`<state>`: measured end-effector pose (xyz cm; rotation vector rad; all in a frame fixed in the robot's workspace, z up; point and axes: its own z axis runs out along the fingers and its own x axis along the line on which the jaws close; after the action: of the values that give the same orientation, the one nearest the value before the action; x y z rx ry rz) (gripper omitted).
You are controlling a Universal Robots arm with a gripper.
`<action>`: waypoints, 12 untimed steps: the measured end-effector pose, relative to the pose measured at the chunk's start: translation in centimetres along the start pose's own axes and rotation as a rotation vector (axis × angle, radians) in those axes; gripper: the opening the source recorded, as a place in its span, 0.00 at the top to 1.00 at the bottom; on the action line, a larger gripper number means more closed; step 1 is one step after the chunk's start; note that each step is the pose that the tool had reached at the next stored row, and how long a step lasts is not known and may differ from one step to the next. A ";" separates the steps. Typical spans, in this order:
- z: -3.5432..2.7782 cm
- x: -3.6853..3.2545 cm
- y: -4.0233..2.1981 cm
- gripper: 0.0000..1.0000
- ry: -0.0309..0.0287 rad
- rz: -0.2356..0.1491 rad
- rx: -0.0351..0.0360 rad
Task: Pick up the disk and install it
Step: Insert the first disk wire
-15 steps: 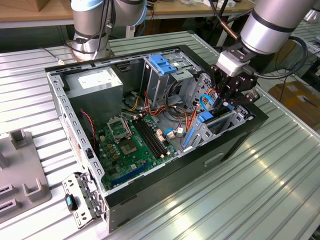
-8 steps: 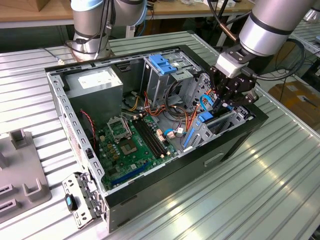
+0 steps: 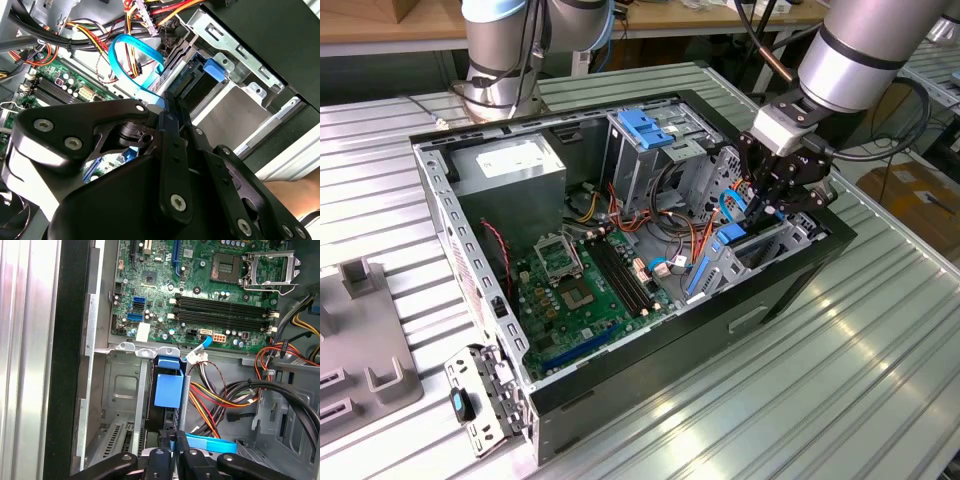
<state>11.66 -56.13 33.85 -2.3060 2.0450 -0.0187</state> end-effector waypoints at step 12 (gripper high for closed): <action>-0.82 -0.02 -0.04 0.70 -0.0001 0.000 0.0000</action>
<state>11.67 -56.13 34.67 -2.3060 2.0450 -0.0186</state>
